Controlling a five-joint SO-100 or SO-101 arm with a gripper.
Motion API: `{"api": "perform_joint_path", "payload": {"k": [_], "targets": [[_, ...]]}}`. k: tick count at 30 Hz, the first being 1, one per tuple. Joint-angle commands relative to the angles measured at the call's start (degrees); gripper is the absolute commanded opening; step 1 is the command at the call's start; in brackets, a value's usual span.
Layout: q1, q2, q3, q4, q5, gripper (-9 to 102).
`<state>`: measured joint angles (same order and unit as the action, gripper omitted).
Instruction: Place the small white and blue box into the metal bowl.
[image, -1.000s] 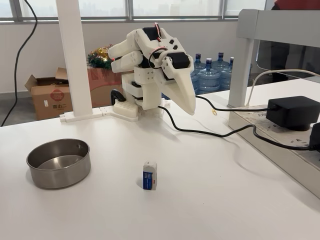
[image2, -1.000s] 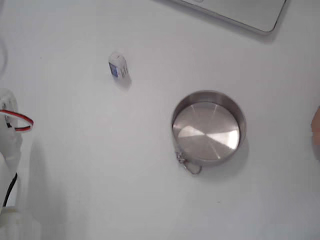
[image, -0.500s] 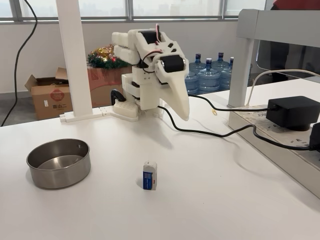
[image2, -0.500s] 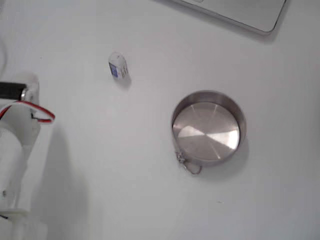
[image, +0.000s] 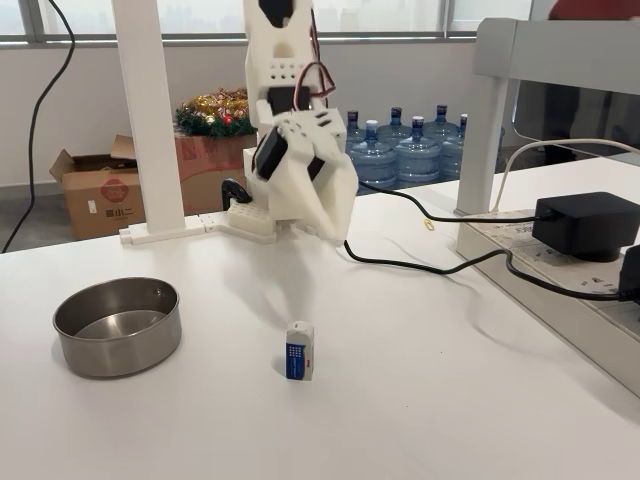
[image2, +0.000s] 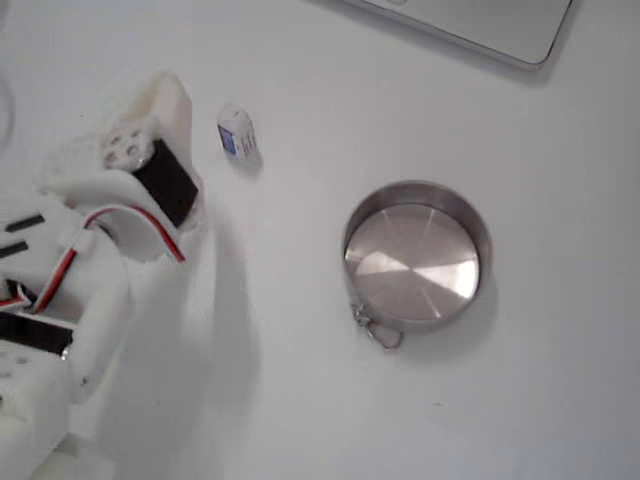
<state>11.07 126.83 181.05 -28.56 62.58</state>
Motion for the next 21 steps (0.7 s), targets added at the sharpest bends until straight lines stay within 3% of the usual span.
{"api": "perform_joint_path", "payload": {"k": [1, 21], "targets": [[1.32, -5.62, 2.81, -6.06, 2.81, -3], [3.6, -15.91, 2.55, -8.17, 22.41, -1]]}}
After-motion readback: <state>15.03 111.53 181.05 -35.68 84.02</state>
